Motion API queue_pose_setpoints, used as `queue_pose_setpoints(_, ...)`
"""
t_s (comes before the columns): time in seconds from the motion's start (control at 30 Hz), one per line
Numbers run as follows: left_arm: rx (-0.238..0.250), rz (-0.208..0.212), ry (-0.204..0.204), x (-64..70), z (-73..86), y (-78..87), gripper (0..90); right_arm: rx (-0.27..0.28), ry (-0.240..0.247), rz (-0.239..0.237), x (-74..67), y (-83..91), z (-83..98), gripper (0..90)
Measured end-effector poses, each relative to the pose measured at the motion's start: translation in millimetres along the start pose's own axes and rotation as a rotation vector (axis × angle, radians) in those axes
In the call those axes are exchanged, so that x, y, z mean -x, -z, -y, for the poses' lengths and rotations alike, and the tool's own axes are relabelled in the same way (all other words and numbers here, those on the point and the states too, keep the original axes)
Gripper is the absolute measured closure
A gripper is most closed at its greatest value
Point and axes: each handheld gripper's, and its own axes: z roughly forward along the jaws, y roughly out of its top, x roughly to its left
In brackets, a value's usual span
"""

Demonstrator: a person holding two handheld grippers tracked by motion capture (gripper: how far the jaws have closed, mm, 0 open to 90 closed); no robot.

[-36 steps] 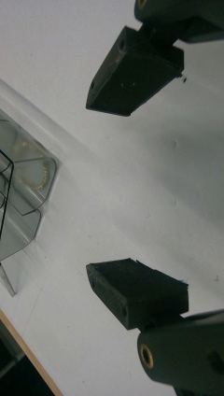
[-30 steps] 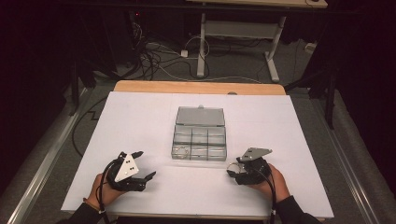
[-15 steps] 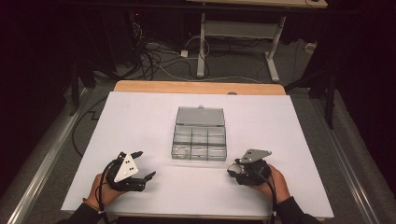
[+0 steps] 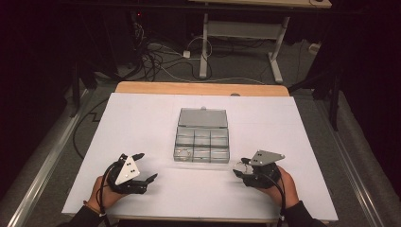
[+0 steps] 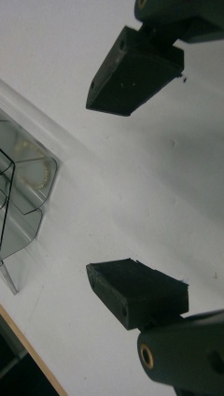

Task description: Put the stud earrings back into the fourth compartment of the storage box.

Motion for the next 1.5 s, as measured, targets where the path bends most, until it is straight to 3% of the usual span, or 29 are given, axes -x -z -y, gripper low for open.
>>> queue_pose_setpoints(0.63,-0.004,0.001,-0.001,0.0,0.3,-0.6,17.5,0.07,0.006,0.031,-1.0,12.2,-8.4,47.8)
queue_pose_setpoints(1.5,-0.004,0.002,0.006,-0.6,0.7,-1.6,16.1,0.137,0.029,0.027,-2.1,8.5,-36.7,47.9)
